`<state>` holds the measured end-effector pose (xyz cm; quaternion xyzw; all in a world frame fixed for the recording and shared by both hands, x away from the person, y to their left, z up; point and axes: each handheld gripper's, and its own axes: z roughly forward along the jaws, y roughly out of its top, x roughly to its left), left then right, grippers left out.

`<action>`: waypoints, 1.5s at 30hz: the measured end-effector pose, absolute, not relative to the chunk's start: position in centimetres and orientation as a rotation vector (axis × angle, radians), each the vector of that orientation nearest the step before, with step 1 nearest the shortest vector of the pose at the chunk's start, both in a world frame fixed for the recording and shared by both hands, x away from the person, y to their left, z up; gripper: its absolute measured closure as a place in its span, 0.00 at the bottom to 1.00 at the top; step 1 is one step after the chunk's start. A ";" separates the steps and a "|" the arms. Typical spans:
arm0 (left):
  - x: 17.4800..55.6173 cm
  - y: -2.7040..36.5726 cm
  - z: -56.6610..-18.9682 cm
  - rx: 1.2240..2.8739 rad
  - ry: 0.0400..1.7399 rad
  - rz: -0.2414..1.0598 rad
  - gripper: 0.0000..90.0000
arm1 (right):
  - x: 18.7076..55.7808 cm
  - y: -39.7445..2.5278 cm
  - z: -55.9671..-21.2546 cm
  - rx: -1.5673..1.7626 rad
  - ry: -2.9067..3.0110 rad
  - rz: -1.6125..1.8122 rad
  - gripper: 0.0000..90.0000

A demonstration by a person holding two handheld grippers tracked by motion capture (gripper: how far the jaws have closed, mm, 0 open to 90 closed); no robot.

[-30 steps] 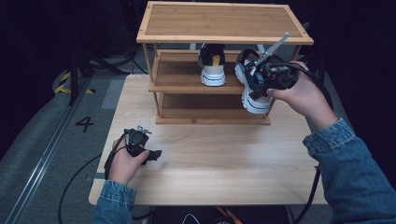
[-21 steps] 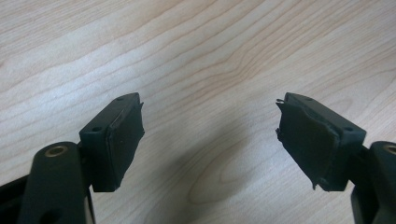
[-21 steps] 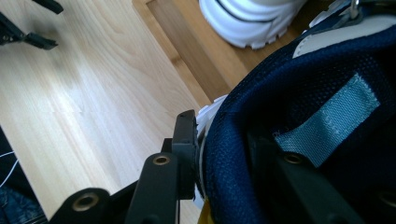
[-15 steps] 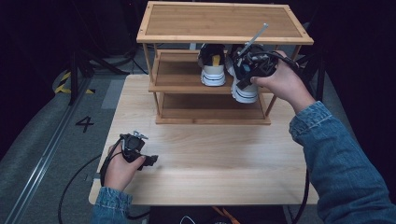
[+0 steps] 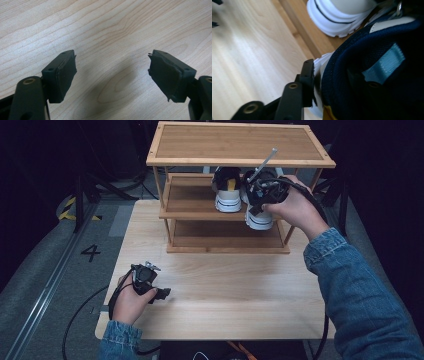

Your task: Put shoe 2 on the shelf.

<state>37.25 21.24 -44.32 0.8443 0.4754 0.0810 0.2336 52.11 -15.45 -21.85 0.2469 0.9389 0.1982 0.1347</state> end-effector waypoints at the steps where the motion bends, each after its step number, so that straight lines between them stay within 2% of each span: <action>1: 37.3 21.2 -44.3 2.320 1.305 0.222 0.25 | 52.1 -15.4 -21.8 0.690 2.698 0.582 0.66; 5: 37.3 21.1 -44.4 2.329 1.298 0.216 0.25 | 51.8 -15.5 -21.4 0.646 2.608 0.615 0.55; 22: 37.9 20.5 -44.5 2.351 1.283 0.195 0.24 | 51.0 -16.0 -21.4 0.628 2.535 0.674 0.55; 32: 38.1 20.3 -44.5 2.353 1.275 0.188 0.24 | 50.2 -17.0 -20.7 0.629 2.392 0.843 0.50; 39: 38.4 20.0 -44.5 2.363 1.265 0.179 0.24 | 48.0 -18.8 -19.7 0.666 2.316 0.961 0.50; 45: 38.6 19.8 -44.6 2.367 1.255 0.171 0.24 | 45.8 -21.0 -19.9 0.710 2.206 1.075 0.57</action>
